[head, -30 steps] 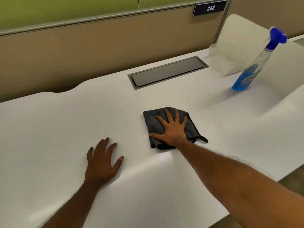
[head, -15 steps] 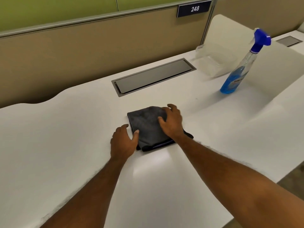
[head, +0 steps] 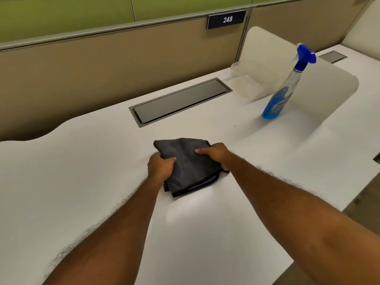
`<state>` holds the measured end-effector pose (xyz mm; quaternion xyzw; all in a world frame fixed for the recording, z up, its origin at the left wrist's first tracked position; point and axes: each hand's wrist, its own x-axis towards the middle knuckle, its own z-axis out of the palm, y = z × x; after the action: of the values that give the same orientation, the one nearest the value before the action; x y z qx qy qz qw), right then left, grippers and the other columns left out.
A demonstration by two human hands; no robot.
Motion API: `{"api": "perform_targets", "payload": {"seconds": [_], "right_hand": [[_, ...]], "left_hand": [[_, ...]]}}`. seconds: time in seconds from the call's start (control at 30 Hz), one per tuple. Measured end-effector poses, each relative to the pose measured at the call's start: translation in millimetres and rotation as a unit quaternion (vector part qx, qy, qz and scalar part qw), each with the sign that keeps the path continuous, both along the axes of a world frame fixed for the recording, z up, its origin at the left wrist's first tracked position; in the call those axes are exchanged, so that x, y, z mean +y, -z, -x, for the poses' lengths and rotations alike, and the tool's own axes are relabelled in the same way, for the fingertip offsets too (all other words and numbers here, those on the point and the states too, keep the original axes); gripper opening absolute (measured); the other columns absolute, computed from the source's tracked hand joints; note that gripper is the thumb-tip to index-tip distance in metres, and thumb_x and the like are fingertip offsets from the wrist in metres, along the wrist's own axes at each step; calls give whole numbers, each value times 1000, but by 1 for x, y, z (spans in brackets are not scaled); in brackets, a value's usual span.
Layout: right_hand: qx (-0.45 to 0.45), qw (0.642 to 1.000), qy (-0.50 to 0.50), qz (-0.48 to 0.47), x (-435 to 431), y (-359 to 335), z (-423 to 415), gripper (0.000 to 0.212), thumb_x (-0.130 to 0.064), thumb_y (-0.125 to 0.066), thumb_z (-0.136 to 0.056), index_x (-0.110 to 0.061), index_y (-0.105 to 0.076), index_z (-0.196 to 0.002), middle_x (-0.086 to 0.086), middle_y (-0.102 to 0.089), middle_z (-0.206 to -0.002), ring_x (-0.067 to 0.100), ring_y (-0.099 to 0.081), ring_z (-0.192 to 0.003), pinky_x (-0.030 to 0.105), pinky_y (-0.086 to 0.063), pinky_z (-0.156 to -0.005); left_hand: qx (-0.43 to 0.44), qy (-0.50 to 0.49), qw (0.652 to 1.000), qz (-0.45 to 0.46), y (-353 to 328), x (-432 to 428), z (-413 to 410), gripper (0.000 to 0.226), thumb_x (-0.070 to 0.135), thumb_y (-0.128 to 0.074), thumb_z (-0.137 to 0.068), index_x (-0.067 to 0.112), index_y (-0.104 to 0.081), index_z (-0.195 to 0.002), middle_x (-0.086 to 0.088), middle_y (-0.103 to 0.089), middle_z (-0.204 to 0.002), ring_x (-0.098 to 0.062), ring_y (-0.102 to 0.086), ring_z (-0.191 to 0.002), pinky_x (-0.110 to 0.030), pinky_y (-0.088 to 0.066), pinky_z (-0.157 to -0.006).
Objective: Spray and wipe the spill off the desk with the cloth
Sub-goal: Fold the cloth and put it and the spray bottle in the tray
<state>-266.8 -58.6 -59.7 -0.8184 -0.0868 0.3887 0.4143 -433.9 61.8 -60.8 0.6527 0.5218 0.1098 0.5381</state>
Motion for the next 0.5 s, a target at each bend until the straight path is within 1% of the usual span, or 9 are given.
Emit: {"api": "perform_targets", "payload": {"seconds": [0.07, 0.17, 0.2, 0.27, 0.33, 0.4, 0.47, 0.5], "right_hand": [[50, 998, -19, -33, -5, -4, 2, 54, -34, -83, -72, -7, -61, -114, 7, -66, -114, 24, -63, -94, 30, -52, -69], [106, 984, -9, -144, -17, -8, 6, 44, -12, -77, -78, -6, -62, -118, 13, -67, -121, 31, -62, -109, 37, -56, -86], [124, 974, -5, -189, -22, -11, 6, 41, -8, -74, -80, -8, -60, -119, 13, -66, -122, 31, -61, -111, 37, -57, -86], [145, 954, 9, -263, -32, -17, 5, 39, -5, -68, -84, -11, -58, -122, 11, -65, -123, 29, -60, -114, 32, -57, -82], [152, 939, 38, -307, -41, -28, 1, 46, -3, -66, -86, -10, -53, -130, 11, -62, -128, 29, -59, -117, 32, -57, -83], [141, 932, 62, -327, -48, -40, -4, 53, 0, -66, -86, -8, -49, -135, 12, -61, -130, 30, -59, -117, 33, -57, -83], [111, 933, 78, -334, -56, -52, -11, 55, 2, -67, -85, -7, -48, -136, 12, -61, -129, 27, -63, -111, 31, -59, -80], [96, 932, 87, -339, -59, -57, -15, 55, 3, -67, -84, -8, -48, -135, 11, -62, -128, 25, -64, -108, 31, -60, -79]], "left_hand": [[-40, 31, 998, -40, -10, -4, 5, 44, 22, -67, -90, 8, -53, -129, -13, -62, -130, -33, -60, -115, -43, -51, -97], [-111, 77, 988, -75, -30, -4, 16, 48, 19, -62, -94, 13, -44, -139, -10, -56, -137, -31, -55, -122, -43, -49, -101], [-127, 97, 984, -80, -37, -2, 20, 49, 18, -61, -95, 14, -42, -140, -10, -56, -137, -30, -55, -123, -44, -48, -102], [-139, 137, 977, -86, -51, 2, 24, 50, 16, -59, -95, 14, -41, -141, -10, -55, -138, -31, -53, -125, -47, -47, -105], [-145, 164, 972, -90, -65, 5, 25, 50, 14, -58, -96, 13, -40, -143, -11, -55, -139, -32, -53, -126, -52, -45, -106], [-147, 176, 969, -95, -76, 4, 23, 49, 14, -57, -96, 13, -41, -143, -11, -55, -138, -32, -54, -125, -52, -46, -106], [-156, 178, 966, -100, -85, 0, 19, 44, 14, -57, -96, 15, -44, -139, -7, -58, -133, -29, -56, -120, -48, -50, -101], [-167, 178, 964, -103, -88, -3, 16, 41, 15, -58, -96, 18, -46, -135, -4, -59, -129, -26, -58, -116, -43, -52, -96]]}}
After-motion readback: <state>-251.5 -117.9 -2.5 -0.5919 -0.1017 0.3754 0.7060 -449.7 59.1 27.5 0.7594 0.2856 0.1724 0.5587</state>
